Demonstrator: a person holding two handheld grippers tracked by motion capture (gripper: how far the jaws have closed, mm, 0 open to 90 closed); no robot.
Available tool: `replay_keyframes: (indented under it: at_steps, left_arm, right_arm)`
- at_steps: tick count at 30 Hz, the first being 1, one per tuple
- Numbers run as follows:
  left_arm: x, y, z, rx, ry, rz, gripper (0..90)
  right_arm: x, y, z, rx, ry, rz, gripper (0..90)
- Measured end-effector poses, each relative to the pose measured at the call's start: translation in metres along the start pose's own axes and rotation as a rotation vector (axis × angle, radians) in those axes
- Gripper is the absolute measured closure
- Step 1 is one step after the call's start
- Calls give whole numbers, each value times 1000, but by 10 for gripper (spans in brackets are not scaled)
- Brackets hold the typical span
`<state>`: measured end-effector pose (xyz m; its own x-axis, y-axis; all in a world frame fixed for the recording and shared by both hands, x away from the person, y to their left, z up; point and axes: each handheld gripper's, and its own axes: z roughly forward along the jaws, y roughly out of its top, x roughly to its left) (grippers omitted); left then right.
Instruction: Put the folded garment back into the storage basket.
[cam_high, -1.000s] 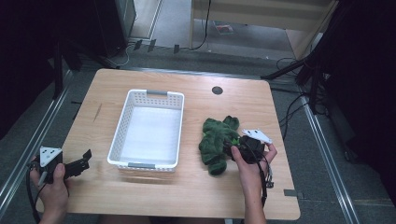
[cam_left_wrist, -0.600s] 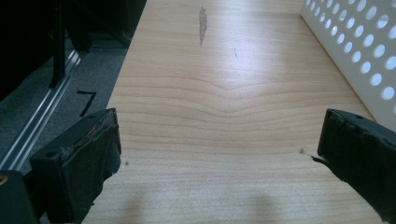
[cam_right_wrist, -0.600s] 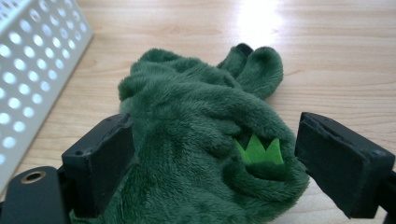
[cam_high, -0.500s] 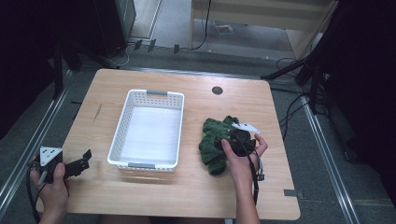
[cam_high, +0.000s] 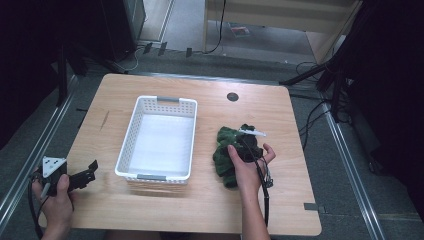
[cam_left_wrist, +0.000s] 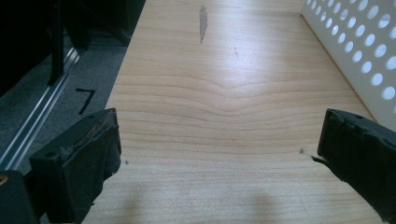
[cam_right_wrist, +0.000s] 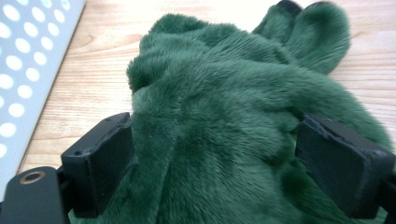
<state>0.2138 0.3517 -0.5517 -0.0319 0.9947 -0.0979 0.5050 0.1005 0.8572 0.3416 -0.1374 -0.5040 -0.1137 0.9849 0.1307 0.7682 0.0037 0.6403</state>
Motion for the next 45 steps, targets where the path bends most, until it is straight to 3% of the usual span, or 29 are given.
replay_keyframes:
  at_steps: [5, 10, 14, 18, 23, 28, 32, 39, 45]
  left_arm:
    - [1, 0, 0, 4, -2, -4, 6]
    - [1, 0, 0, 4, -1, -7, 6]
    - [1, 0, 0, 6, 0, -7, 6]
    - [0, 0, 0, 7, 0, -6, 6]
    - [1, 0, 0, 10, -1, -6, 6]
    - [1, 0, 0, 17, -1, -12, 6]
    - [1, 0, 1, 12, 0, -16, 6]
    - [1, 0, 1, 14, 0, -15, 6]
    - [1, 0, 1, 17, 3, -12, 6]
  right_arm:
    - [5, -5, 15, 26, 2, 16, 163]
    - [8, -8, 21, 12, -9, 19, 195]
    - [6, -15, 26, -10, -16, 5, 260]
    - [11, -26, 27, -62, -60, -43, 288]
    - [12, -29, 27, -66, -65, -42, 288]
    - [14, -31, 25, -47, -66, -75, 279]
    - [11, -35, 25, -81, -50, -109, 270]
    - [11, -36, 25, -91, -50, -109, 316]
    - [5, -36, 22, -108, -39, -76, 429]
